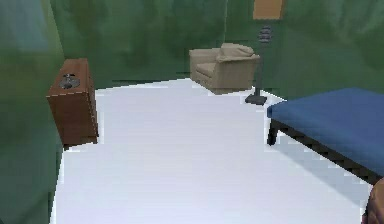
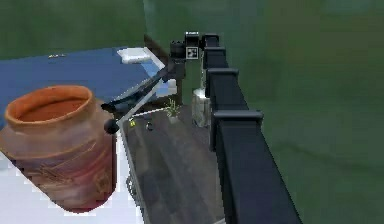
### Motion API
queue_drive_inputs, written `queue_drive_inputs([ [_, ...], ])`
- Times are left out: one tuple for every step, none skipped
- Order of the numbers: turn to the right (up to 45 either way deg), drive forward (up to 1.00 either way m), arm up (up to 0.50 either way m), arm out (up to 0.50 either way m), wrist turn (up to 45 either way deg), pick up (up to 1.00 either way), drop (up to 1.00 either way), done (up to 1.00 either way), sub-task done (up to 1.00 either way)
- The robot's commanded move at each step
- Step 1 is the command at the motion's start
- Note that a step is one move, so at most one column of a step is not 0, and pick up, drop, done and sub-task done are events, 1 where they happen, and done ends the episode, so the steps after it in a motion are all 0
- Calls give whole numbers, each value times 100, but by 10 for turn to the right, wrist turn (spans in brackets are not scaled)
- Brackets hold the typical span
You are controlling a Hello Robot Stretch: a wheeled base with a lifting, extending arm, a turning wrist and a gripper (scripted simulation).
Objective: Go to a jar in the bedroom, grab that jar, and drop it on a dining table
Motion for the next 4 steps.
queue_drive_inputs([
  [0,0,0,0,-150,0,0,0,0],
  [0,0,0,-42,0,0,0,0,0],
  [-450,0,0,0,0,0,0,0,0],
  [-420,0,0,0,0,0,0,0,0],
])
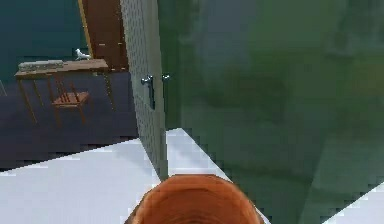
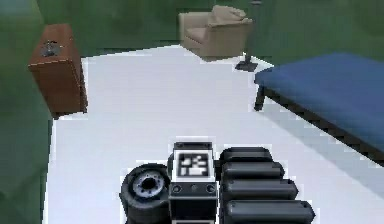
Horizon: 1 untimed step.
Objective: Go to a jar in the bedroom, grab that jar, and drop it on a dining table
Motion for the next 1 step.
queue_drive_inputs([
  [0,15,0,0,0,0,0,0,0],
])
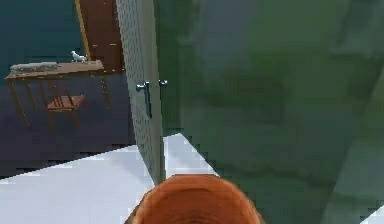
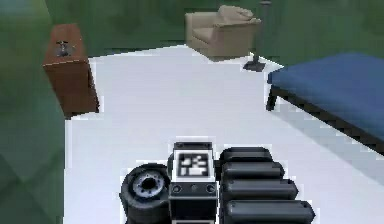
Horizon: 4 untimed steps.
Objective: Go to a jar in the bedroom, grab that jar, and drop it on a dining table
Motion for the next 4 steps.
queue_drive_inputs([
  [-420,0,0,0,0,0,0,0,0],
  [0,100,0,0,0,0,0,0,0],
  [-60,0,0,0,0,0,0,0,0],
  [0,25,0,0,0,0,0,0,0],
])
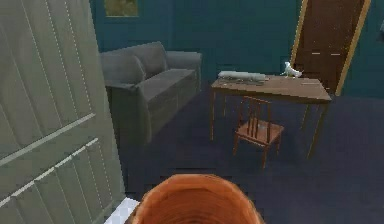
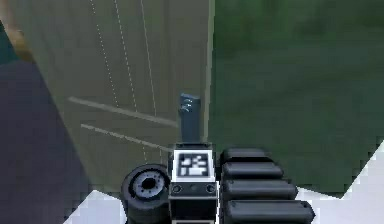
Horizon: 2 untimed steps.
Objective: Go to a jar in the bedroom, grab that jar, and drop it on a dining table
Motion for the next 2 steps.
queue_drive_inputs([
  [180,0,0,0,0,0,0,0,0],
  [0,100,0,0,0,0,0,0,0],
])
